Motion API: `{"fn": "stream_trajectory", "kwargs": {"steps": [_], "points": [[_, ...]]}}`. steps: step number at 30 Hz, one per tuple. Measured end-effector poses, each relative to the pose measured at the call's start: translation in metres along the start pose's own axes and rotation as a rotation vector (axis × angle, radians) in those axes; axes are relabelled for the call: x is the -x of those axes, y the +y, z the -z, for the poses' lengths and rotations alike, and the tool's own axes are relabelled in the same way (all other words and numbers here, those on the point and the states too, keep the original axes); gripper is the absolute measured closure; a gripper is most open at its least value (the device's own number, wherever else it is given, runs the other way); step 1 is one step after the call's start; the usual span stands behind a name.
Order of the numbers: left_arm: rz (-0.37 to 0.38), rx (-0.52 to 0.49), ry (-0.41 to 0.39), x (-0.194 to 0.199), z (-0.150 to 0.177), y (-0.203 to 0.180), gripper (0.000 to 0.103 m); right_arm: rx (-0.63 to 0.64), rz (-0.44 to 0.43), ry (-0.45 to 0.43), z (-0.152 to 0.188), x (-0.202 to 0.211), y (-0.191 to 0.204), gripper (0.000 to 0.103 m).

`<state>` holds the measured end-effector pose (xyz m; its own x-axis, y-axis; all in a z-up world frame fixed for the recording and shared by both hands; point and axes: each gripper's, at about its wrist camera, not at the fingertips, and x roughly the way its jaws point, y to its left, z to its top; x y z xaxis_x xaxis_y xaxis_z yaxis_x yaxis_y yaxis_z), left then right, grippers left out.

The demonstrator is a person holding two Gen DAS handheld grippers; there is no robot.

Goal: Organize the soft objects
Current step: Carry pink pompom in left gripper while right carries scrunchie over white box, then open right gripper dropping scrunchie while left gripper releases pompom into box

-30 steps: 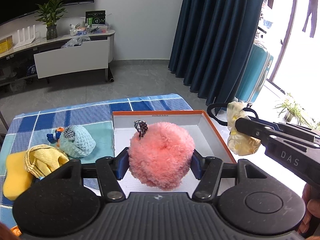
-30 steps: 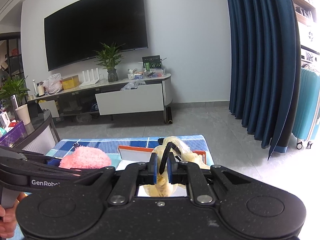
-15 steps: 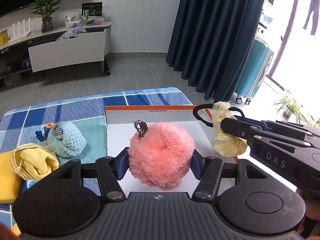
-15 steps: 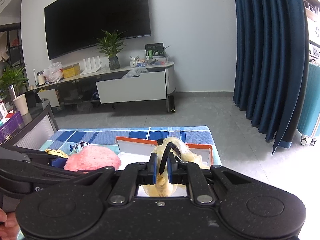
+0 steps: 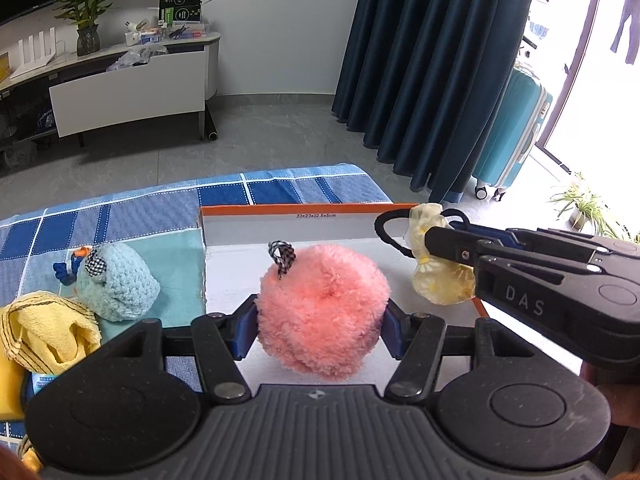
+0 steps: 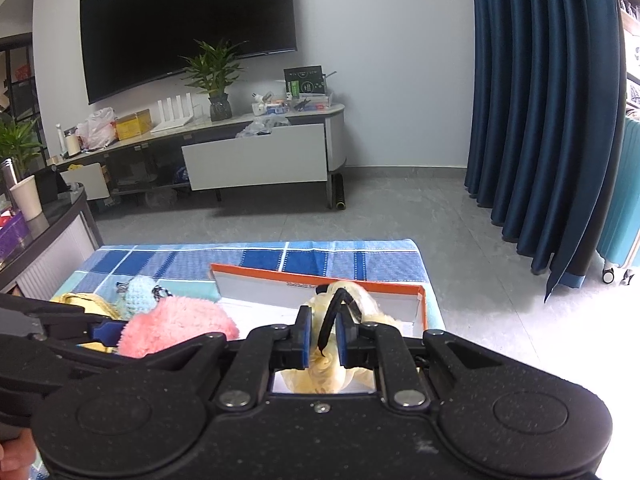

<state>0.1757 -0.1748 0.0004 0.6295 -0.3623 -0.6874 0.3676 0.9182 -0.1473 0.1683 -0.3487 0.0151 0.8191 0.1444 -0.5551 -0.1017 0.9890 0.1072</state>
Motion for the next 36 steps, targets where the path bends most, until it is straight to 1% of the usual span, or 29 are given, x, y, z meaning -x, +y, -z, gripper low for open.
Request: {"fn": "stream_trajectory", "kwargs": {"steps": [3, 5, 6, 7, 9, 10, 14, 17, 18, 20, 24, 28, 31, 33, 36], "points": [[0.004, 0.007, 0.006, -0.004, -0.002, 0.001, 0.042, -0.001, -0.002, 0.009, -0.002, -0.006, -0.002, 0.085], [0.007, 0.005, 0.010, -0.007, -0.004, 0.000, 0.042, 0.000, 0.000, 0.010, -0.003, -0.007, -0.003, 0.072], [0.009, 0.001, 0.011, -0.008, -0.004, -0.001, 0.042, 0.001, 0.000, 0.010, -0.004, -0.008, -0.004, 0.068], [0.011, -0.002, 0.014, -0.010, -0.005, -0.001, 0.042, 0.003, 0.002, 0.013, -0.005, -0.008, -0.005, 0.061], [0.016, -0.007, 0.021, -0.012, -0.004, -0.002, 0.041, 0.006, 0.008, 0.012, -0.005, -0.006, -0.008, 0.055], [0.019, -0.010, 0.024, -0.013, -0.003, -0.003, 0.041, 0.001, 0.000, 0.011, -0.005, -0.003, -0.009, 0.049], [0.036, -0.023, 0.040, -0.019, -0.001, -0.007, 0.040, -0.003, 0.016, -0.007, -0.005, 0.011, -0.014, 0.048], [0.051, -0.027, 0.051, -0.022, 0.003, -0.012, 0.036, -0.025, 0.004, -0.029, -0.004, 0.024, -0.017, 0.047], [0.051, -0.030, 0.056, -0.022, 0.004, -0.014, 0.033, -0.028, 0.004, -0.036, -0.004, 0.028, -0.017, 0.047], [0.050, -0.033, 0.049, -0.019, 0.005, -0.016, 0.019, -0.026, 0.007, -0.042, -0.004, 0.034, -0.016, 0.047], [0.042, -0.039, 0.031, -0.008, 0.005, -0.018, 0.011, -0.022, 0.005, -0.055, -0.005, 0.044, -0.013, 0.047], [0.019, -0.032, 0.026, 0.000, 0.008, -0.013, 0.011, -0.027, 0.005, -0.068, -0.002, 0.055, -0.009, 0.046], [-0.006, -0.007, 0.032, 0.005, 0.013, -0.005, 0.011, -0.033, -0.006, -0.070, 0.002, 0.065, -0.006, 0.044], [-0.014, 0.006, 0.029, 0.012, 0.016, 0.000, 0.011, -0.023, -0.006, -0.071, 0.005, 0.070, -0.001, 0.044], [-0.047, 0.007, 0.014, 0.025, 0.019, 0.006, 0.011, -0.027, -0.017, -0.075, 0.009, 0.079, 0.003, 0.044]]}}
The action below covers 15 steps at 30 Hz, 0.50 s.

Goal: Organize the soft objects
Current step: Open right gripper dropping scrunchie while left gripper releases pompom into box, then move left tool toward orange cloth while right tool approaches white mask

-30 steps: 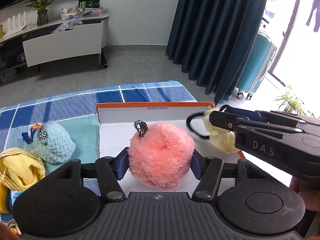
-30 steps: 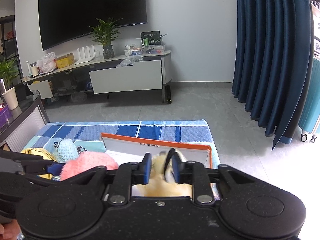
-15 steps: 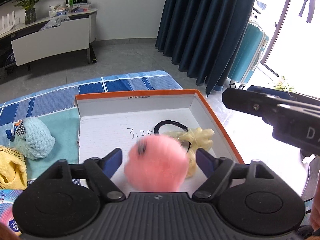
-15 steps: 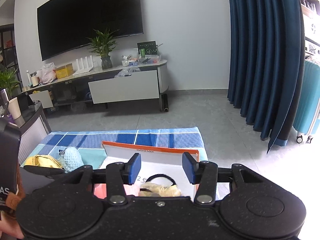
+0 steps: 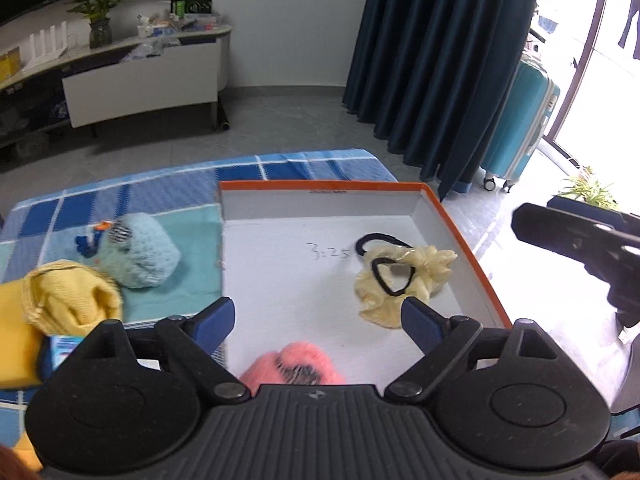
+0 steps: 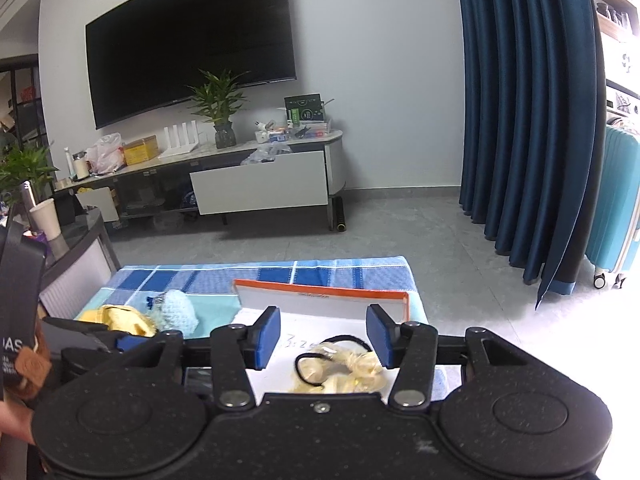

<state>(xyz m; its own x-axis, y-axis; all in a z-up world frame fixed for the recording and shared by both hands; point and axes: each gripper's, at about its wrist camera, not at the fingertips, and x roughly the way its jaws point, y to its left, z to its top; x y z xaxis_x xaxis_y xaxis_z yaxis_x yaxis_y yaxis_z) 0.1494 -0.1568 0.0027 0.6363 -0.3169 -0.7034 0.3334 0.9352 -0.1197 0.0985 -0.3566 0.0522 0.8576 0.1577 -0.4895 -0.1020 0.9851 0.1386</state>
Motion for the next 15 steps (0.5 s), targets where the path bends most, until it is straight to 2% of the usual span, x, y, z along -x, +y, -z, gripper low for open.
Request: {"fn": "stream_trajectory", "kwargs": {"steps": [6, 15], "points": [[-0.051, 0.061, -0.014, 0.019, 0.005, 0.022, 0.011, 0.005, -0.020, -0.015, 0.003, 0.015, 0.010, 0.042], [-0.116, 0.079, -0.024, 0.043, 0.021, 0.038, 0.011, 0.012, -0.053, -0.002, 0.011, 0.018, 0.031, 0.042]]}}
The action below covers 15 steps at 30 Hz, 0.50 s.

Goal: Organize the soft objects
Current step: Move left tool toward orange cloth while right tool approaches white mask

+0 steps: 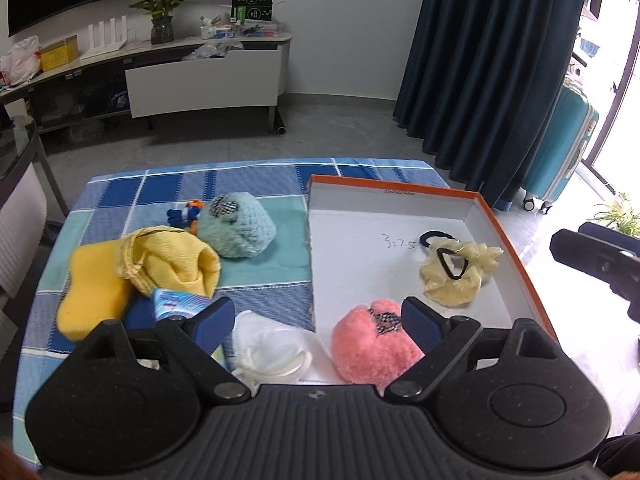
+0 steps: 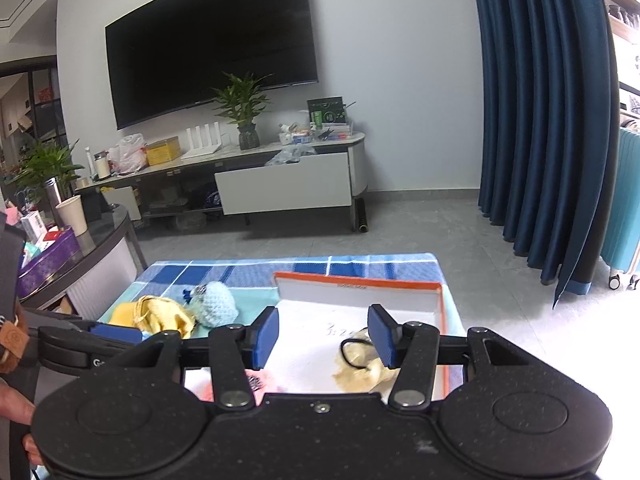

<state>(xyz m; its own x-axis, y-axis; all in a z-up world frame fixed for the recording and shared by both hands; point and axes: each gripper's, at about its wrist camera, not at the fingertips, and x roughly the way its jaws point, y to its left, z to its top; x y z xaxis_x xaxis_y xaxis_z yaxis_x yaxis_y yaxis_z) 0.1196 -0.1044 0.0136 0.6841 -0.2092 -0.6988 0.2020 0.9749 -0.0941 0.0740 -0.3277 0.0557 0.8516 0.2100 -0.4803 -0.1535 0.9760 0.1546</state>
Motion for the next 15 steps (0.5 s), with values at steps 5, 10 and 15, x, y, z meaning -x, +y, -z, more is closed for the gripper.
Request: {"fn": "stream_trajectory", "kwargs": {"steps": [5, 10, 15], "points": [[-0.017, 0.019, -0.005, 0.009, 0.005, 0.011, 0.011, 0.009, -0.025, 0.020, 0.006, -0.001, 0.014, 0.042], [-0.037, 0.032, -0.009, 0.018, 0.012, 0.022, 0.010, 0.020, -0.051, 0.036, 0.012, -0.001, 0.027, 0.042], [-0.055, 0.053, -0.010, 0.025, 0.018, 0.034, 0.010, 0.029, -0.079, 0.056, 0.020, -0.002, 0.040, 0.042]]}}
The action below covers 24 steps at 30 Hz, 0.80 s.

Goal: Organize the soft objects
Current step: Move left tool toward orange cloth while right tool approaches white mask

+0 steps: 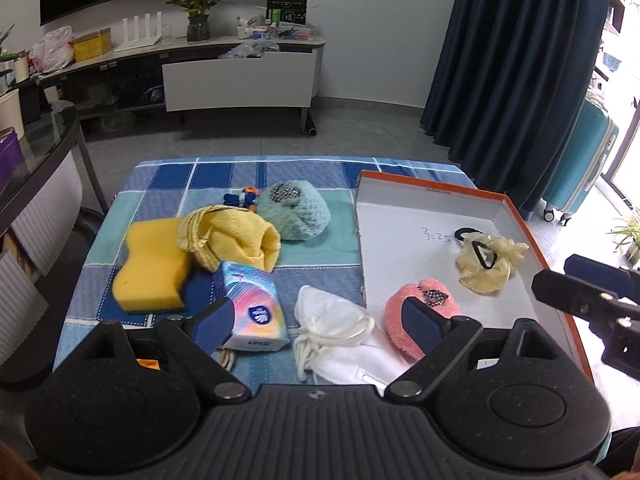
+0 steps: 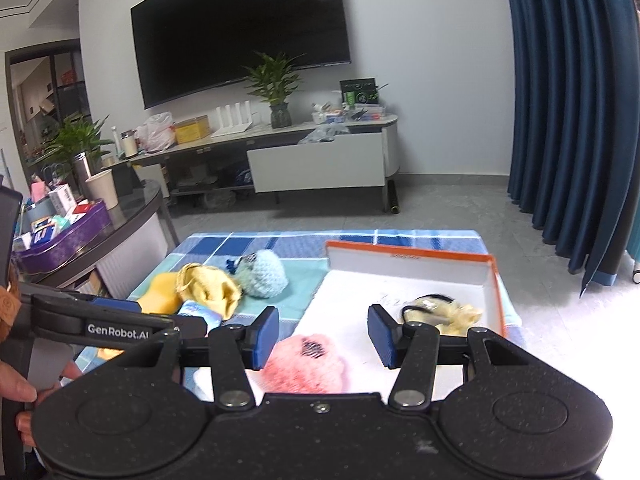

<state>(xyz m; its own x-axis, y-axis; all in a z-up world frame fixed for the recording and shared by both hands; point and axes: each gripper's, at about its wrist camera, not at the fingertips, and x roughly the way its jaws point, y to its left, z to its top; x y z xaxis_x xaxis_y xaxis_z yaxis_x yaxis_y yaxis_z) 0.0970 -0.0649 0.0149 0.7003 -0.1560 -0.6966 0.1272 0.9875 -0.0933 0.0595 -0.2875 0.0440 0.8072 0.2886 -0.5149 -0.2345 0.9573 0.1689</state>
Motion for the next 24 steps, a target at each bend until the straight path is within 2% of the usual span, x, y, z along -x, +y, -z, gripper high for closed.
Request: {"fn": "stream_trajectory", "kwargs": {"steps": [24], "points": [[-0.099, 0.107, 0.009, 0.019, 0.023, 0.068, 0.010, 0.082, -0.131, 0.108, 0.021, -0.036, 0.067, 0.042]]}}
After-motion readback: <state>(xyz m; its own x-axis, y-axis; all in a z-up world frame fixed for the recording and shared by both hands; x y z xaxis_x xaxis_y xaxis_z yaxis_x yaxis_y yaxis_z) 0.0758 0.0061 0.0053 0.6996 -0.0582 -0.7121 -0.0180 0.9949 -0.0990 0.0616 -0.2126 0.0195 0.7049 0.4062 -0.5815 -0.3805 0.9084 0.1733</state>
